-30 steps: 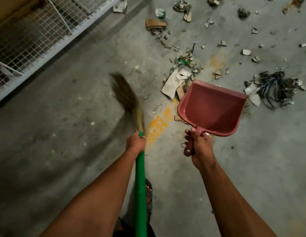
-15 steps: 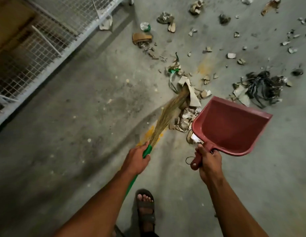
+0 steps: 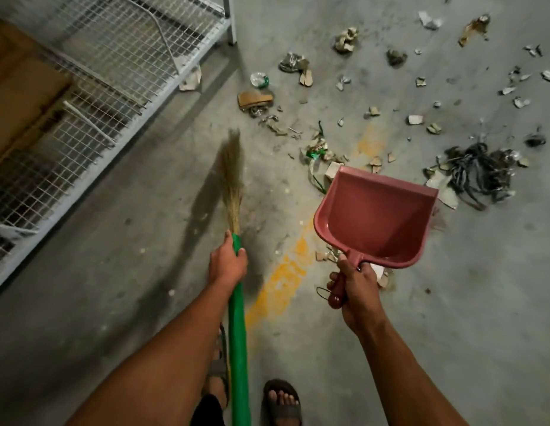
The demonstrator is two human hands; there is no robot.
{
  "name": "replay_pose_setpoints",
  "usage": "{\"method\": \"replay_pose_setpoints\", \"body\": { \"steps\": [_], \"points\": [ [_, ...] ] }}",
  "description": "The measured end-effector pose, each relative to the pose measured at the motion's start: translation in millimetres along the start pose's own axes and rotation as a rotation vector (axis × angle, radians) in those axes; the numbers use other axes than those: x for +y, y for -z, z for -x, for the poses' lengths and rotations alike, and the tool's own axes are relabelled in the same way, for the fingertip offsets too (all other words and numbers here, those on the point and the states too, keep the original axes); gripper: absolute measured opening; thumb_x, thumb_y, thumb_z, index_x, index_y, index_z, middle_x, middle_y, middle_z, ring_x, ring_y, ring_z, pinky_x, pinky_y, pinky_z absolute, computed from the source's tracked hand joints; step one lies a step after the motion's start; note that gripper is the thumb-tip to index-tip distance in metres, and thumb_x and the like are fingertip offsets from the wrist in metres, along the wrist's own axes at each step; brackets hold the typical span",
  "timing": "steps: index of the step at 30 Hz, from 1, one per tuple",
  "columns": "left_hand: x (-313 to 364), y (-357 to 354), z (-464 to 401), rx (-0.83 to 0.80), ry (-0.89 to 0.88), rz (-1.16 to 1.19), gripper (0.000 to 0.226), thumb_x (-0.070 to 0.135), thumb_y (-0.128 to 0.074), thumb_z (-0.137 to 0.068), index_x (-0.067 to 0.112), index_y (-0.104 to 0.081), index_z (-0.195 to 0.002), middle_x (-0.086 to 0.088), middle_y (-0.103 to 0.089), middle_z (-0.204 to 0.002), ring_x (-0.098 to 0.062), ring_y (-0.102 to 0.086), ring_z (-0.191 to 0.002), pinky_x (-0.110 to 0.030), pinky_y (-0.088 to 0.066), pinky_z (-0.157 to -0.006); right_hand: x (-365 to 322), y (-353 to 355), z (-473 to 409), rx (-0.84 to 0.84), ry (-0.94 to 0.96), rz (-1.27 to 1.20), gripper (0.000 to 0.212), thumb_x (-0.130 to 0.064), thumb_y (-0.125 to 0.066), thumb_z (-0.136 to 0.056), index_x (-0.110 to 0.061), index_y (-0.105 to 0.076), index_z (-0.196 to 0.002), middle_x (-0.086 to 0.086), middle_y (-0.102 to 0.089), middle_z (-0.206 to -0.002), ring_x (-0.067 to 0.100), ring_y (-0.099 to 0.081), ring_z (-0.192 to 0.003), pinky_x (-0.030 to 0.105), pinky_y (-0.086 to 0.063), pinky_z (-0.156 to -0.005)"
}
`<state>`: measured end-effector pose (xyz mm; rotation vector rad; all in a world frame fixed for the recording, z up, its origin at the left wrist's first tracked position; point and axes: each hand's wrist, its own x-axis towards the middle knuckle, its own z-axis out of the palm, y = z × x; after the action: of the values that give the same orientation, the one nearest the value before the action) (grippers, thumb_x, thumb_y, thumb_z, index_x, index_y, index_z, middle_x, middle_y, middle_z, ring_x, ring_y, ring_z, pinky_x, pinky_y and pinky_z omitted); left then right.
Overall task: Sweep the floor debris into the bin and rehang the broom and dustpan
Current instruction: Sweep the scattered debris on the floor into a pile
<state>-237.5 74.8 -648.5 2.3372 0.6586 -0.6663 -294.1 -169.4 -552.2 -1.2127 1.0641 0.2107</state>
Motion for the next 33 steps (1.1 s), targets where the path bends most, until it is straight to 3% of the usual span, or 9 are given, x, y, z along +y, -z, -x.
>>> {"method": "replay_pose_setpoints", "body": {
  "steps": [4,7,10,13,17,20,24,26,33],
  "points": [
    [40.9,-22.4,-59.8,-0.143,-0.086,-0.095,0.065,0.029,-0.059,-0.102,0.020,-0.035,-0.162,-0.019,-0.060,-0.145,-0.039,-0.055,-0.133,-0.037,-0.044,-0.109,7.8,-30.1,-14.4,0.026,-0.074,0.063,0.009,-0.023,-0.054,-0.105,-0.019,-0.048,-0.100,0.004,-0.046,-0.062,0.016,-0.045,-0.044,0.017,-0.022,-0.043],
    [58.5,-33.2,-83.2,-0.355,-0.231,-0.205,0.068,0.030,-0.059,-0.103,0.022,-0.031,-0.164,-0.017,-0.050,-0.156,-0.037,-0.047,-0.143,-0.036,-0.033,-0.119,20.0,-50.8,-22.3,0.065,-0.085,0.069,0.025,-0.039,-0.055,-0.107,-0.019,-0.047,-0.094,-0.001,-0.044,-0.057,0.013,-0.043,-0.043,0.017,-0.020,-0.042],
    [55.9,-15.8,-85.7,-0.489,-0.384,-0.265,0.067,0.030,-0.062,-0.102,0.028,-0.034,-0.162,-0.019,-0.053,-0.153,-0.037,-0.052,-0.138,-0.035,-0.040,-0.114,27.8,-70.6,-26.3,0.103,-0.094,0.084,0.030,-0.045,-0.054,-0.107,-0.018,-0.048,-0.095,-0.001,-0.044,-0.056,0.013,-0.043,-0.042,0.016,-0.020,-0.041],
    [36.4,15.3,-81.4,-0.512,-0.495,-0.233,0.067,0.025,-0.064,-0.098,0.025,-0.039,-0.160,-0.017,-0.059,-0.147,-0.032,-0.059,-0.132,-0.027,-0.044,-0.106,25.2,-91.1,-26.0,0.124,-0.109,0.095,0.030,-0.045,-0.053,-0.107,-0.017,-0.048,-0.095,0.000,-0.043,-0.055,0.013,-0.043,-0.041,0.016,-0.020,-0.041],
    [11.4,75.7,-80.0,-0.391,-0.510,-0.176,0.066,0.020,-0.067,-0.096,0.017,-0.045,-0.158,-0.013,-0.066,-0.139,-0.030,-0.064,-0.122,-0.021,-0.040,-0.097,5.0,-127.4,-22.3,0.096,-0.094,0.103,0.029,-0.044,-0.052,-0.108,-0.018,-0.048,-0.096,0.000,-0.043,-0.057,0.013,-0.040,-0.039,0.015,-0.020,-0.041],
    [-5.8,122.4,-82.1,-0.266,-0.423,-0.131,0.067,0.017,-0.066,-0.096,0.016,-0.042,-0.159,-0.010,-0.066,-0.137,-0.028,-0.065,-0.120,-0.011,-0.035,-0.088,-15.7,-159.4,-19.9,0.045,-0.072,0.126,0.031,-0.044,-0.052,-0.108,-0.019,-0.047,-0.091,0.000,-0.043,-0.057,0.013,-0.040,-0.039,0.015,-0.019,-0.041],
    [-37.6,152.4,-93.8,-0.047,-0.222,-0.102,0.074,0.019,-0.067,-0.095,0.016,-0.036,-0.162,-0.016,-0.062,-0.141,-0.032,-0.062,-0.123,-0.033,-0.047,-0.103,-37.4,-200.4,-28.5,-0.032,-0.079,0.183,0.033,-0.048,-0.051,-0.107,-0.016,-0.049,-0.097,0.002,-0.041,-0.054,0.015,-0.039,-0.040,0.017,-0.019,-0.040],
    [-48.4,157.3,-100.6,0.036,-0.092,-0.089,0.074,0.021,-0.065,-0.096,0.014,-0.033,-0.163,-0.018,-0.057,-0.142,-0.036,-0.060,-0.124,-0.040,-0.049,-0.103,-45.6,-220.3,-38.5,-0.071,-0.076,0.196,0.033,-0.049,-0.050,-0.107,-0.017,-0.049,-0.099,0.002,-0.042,-0.057,0.015,-0.038,-0.040,0.016,-0.019,-0.040],
    [-41.6,151.5,-174.4,0.103,0.332,0.052,0.072,0.019,-0.058,-0.100,0.003,-0.024,-0.163,-0.028,-0.050,-0.145,-0.045,-0.053,-0.131,-0.046,-0.046,-0.105,-65.6,-275.7,-91.1,-0.185,-0.043,0.244,0.031,-0.048,-0.050,-0.108,-0.018,-0.048,-0.099,-0.001,-0.043,-0.060,0.013,-0.036,-0.044,0.019,-0.019,-0.041]
  ]
}}
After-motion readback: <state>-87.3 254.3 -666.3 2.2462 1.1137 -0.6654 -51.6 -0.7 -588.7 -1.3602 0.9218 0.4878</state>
